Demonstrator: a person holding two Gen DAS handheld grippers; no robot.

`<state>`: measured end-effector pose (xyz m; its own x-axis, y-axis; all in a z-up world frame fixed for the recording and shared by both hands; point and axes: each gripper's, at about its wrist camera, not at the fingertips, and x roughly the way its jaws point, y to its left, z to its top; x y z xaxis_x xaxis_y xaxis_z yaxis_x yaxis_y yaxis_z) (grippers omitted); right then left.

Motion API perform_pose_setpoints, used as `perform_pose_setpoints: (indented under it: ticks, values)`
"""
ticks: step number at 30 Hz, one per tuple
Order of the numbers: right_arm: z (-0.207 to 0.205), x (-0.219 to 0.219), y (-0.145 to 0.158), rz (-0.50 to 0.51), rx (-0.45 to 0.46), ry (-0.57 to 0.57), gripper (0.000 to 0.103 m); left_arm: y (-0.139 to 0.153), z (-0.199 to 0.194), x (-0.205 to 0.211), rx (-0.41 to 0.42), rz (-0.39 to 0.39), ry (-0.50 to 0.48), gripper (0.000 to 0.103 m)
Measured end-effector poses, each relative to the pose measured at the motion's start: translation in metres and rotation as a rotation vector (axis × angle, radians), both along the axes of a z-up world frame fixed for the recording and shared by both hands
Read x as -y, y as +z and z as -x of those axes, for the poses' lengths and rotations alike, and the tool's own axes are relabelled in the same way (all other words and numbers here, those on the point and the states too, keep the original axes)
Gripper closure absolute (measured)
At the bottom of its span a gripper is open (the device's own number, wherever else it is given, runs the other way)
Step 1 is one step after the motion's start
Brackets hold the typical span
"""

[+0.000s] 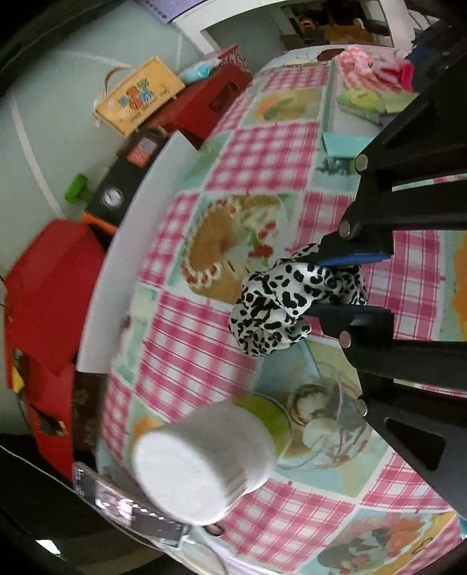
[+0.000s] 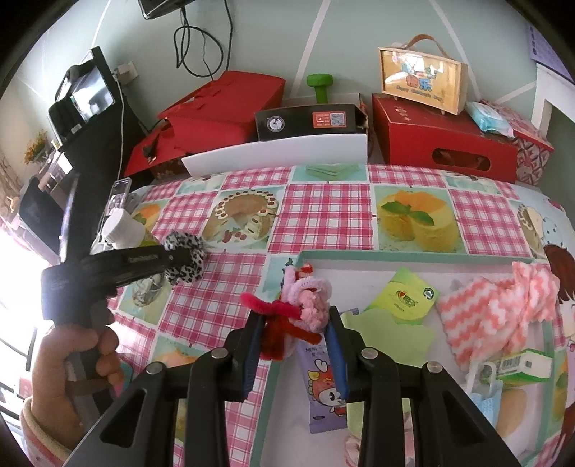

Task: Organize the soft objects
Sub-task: 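Carry the scrunchie and plush toy over the white tray with both tools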

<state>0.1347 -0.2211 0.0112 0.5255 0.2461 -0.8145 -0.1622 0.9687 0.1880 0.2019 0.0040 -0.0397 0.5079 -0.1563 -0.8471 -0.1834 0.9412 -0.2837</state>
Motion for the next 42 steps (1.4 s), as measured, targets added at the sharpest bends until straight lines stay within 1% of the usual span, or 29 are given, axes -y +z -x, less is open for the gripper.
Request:
perform_pose_setpoints:
  ticks: [4,9,13,19,22,28,30,34,37,39,42]
  values:
    - [0.000,0.004,0.002,-0.008,0.006,-0.011,0.067,0.020,0.008,0.001,0.039,0.036,-0.010,0.085]
    - [0.004,0.013,0.013,-0.026,0.039,-0.042,0.067,0.057,0.025,0.008,0.125,0.037,-0.041,0.085]
    - [0.010,0.024,0.027,-0.032,0.080,-0.073,0.067,0.091,0.045,0.023,0.204,0.015,-0.092,0.085]
    - [0.020,0.048,0.050,-0.037,0.149,-0.144,0.067,0.118,0.067,0.055,0.275,0.009,-0.188,0.085]
    - [0.025,0.065,0.059,-0.026,0.173,-0.191,0.067,0.126,0.074,0.071,0.295,-0.005,-0.234,0.085]
    - [0.037,0.103,0.072,-0.030,0.196,-0.295,0.067,0.129,0.089,0.106,0.317,-0.018,-0.334,0.085]
    - [0.041,0.111,0.074,-0.028,0.198,-0.321,0.067,0.127,0.092,0.114,0.307,-0.017,-0.359,0.085]
    - [0.046,0.124,0.074,-0.017,0.187,-0.358,0.067,0.116,0.097,0.133,0.260,-0.002,-0.417,0.085]
    - [0.048,0.132,0.068,-0.006,0.149,-0.377,0.067,0.106,0.098,0.145,0.229,-0.005,-0.446,0.085]
    - [0.045,0.135,0.059,-0.002,0.101,-0.388,0.066,0.098,0.096,0.150,0.201,-0.005,-0.460,0.084]
    - [0.038,0.133,0.046,0.004,0.050,-0.376,0.066,0.080,0.090,0.154,0.132,0.007,-0.471,0.084]
